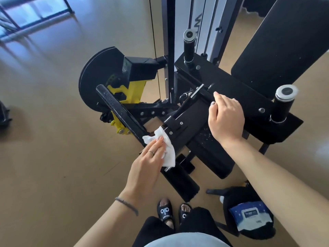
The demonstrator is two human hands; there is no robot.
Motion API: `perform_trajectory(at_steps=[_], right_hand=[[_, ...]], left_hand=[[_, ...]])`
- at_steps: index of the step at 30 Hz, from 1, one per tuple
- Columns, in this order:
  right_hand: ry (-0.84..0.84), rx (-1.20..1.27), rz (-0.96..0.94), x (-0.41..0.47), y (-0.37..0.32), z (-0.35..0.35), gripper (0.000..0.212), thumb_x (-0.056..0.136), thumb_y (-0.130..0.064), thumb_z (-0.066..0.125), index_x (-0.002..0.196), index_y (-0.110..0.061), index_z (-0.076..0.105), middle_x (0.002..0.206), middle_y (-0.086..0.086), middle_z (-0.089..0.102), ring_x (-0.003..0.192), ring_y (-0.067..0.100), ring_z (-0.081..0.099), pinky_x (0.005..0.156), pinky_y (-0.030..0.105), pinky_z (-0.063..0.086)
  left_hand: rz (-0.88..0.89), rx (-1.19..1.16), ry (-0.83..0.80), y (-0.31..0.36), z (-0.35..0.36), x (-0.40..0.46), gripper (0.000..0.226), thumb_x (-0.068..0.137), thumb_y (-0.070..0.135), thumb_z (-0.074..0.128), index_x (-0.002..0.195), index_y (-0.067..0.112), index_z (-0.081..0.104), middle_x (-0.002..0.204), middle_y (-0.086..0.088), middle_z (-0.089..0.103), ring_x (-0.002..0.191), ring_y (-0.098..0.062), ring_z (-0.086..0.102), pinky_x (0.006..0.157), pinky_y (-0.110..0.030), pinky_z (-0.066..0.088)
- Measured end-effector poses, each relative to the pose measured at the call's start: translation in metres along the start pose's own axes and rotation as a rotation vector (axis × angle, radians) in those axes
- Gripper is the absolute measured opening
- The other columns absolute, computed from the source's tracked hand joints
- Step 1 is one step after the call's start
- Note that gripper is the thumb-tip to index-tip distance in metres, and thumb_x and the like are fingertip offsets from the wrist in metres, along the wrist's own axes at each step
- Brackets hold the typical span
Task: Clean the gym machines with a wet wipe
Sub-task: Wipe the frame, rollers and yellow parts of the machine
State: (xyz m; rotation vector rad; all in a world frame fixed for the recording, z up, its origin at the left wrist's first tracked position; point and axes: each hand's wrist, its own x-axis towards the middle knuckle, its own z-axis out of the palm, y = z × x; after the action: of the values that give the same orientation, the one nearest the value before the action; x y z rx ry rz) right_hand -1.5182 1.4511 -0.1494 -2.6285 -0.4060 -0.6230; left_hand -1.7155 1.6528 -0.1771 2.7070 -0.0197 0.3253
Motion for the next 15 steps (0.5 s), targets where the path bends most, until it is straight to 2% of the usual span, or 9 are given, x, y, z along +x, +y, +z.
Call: perform_trajectory(at_steps=[1,2,4,7,9,11,15], right_hand=[[0.002,-0.005,0.003,0.000,0.000,0.001,0.046,0.103,-0.024,0.034,0.135,-0.005,0.062,0.130,0.008,0.068,0.122,0.024,0.061,0.113,0.041,0.037],[0.003,-0.006,0.003,0.000,0.000,0.001,0.046,0.103,-0.024,0.034,0.135,-0.004,0.062,0.130,0.009,0.068,0.122,0.024,0.061,0.113,0.042,0.037],[-0.004,0.000,-0.003,0.000,0.000,0.000,0.047,0.103,-0.024,0.034,0.135,-0.004,0.061,0.130,0.010,0.068,0.122,0.025,0.061,0.113,0.043,0.038],[-0.020,-0.007,-0.032,-0.001,0.004,0.000,0.048,0.103,-0.025,0.032,0.137,-0.003,0.059,0.131,0.011,0.067,0.124,0.026,0.060,0.113,0.044,0.038],[-0.014,-0.013,-0.039,-0.001,0.004,-0.001,0.048,0.103,-0.025,0.033,0.137,-0.003,0.058,0.131,0.012,0.067,0.123,0.027,0.060,0.113,0.044,0.038],[0.000,-0.014,-0.029,-0.002,0.002,-0.001,0.047,0.103,-0.024,0.035,0.137,-0.003,0.059,0.129,0.012,0.067,0.121,0.028,0.061,0.112,0.046,0.039],[-0.007,-0.007,-0.024,-0.002,0.002,0.000,0.047,0.102,-0.024,0.035,0.137,-0.003,0.059,0.129,0.013,0.067,0.121,0.029,0.060,0.113,0.047,0.038]], left_hand=[[0.003,0.021,-0.004,-0.001,0.003,0.000,0.043,0.107,0.027,0.037,0.150,0.020,0.043,0.159,0.009,0.035,0.148,-0.007,0.030,0.121,-0.020,0.020],[0.010,0.053,-0.019,0.000,0.006,0.002,0.045,0.107,0.021,0.040,0.151,0.017,0.042,0.160,0.006,0.034,0.149,-0.009,0.029,0.121,-0.024,0.023],[0.053,0.157,-0.014,0.008,0.015,0.013,0.055,0.097,0.001,0.057,0.150,0.002,0.041,0.159,-0.008,0.036,0.150,-0.022,0.030,0.119,-0.036,0.032],[0.073,0.352,-0.044,0.026,0.018,0.025,0.064,0.088,-0.007,0.065,0.147,-0.006,0.041,0.156,-0.019,0.039,0.150,-0.034,0.028,0.120,-0.045,0.030],[0.044,0.388,-0.013,0.035,0.014,0.028,0.059,0.085,-0.006,0.069,0.141,-0.007,0.050,0.149,-0.021,0.048,0.144,-0.037,0.039,0.119,-0.046,0.034],[-0.033,0.335,0.040,0.043,0.008,0.030,0.054,0.081,-0.001,0.076,0.132,-0.005,0.061,0.137,-0.020,0.059,0.130,-0.035,0.054,0.108,-0.044,0.048],[-0.099,0.245,0.140,0.056,0.015,0.033,0.045,0.083,0.000,0.076,0.127,-0.001,0.065,0.126,-0.014,0.063,0.117,-0.029,0.060,0.097,-0.039,0.055]])
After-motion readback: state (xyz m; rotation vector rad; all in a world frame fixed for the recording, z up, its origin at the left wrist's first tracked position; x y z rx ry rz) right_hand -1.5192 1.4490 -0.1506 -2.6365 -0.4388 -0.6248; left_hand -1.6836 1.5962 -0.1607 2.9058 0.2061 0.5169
